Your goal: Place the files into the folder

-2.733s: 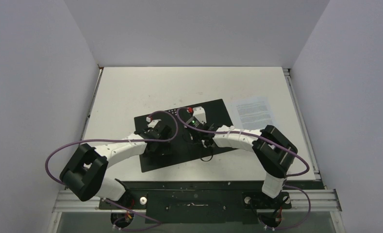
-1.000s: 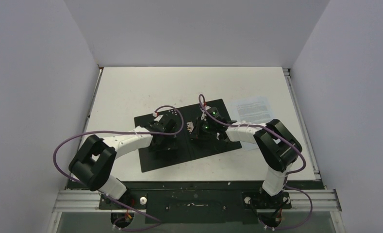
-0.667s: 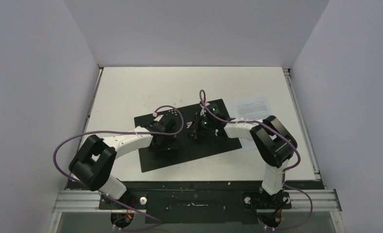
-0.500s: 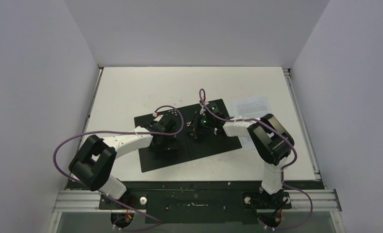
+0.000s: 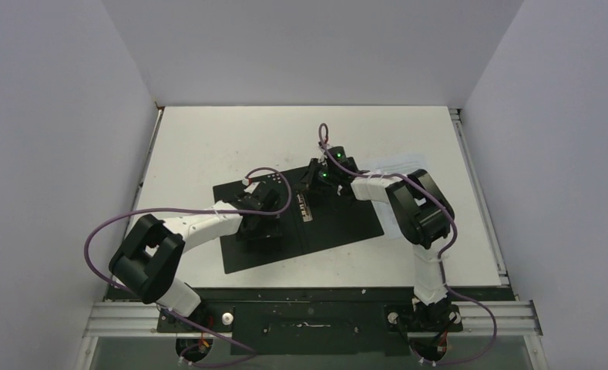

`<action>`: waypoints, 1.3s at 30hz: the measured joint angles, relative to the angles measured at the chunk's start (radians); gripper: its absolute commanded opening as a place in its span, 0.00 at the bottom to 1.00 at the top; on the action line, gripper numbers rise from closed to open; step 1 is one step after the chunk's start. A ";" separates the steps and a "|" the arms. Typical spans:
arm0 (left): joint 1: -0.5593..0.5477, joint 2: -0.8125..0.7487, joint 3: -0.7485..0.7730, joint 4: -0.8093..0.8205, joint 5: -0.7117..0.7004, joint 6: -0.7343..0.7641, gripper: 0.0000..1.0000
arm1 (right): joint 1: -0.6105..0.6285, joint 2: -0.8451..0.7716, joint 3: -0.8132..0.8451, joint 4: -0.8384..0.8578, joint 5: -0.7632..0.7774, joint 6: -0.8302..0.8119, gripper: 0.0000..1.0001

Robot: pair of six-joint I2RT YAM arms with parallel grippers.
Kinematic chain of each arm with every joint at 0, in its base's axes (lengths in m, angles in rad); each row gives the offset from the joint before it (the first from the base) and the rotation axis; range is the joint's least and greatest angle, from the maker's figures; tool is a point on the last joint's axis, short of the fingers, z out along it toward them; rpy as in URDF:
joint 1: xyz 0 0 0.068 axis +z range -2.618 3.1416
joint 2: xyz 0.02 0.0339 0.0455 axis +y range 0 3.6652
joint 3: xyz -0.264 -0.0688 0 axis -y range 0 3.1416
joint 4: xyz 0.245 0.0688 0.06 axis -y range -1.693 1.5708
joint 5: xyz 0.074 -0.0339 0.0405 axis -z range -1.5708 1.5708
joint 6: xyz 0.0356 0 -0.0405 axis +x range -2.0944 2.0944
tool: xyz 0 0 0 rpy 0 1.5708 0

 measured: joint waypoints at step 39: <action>-0.082 -0.138 0.043 -0.031 0.034 0.001 0.84 | -0.180 -0.552 -0.186 -0.392 0.256 -0.269 0.89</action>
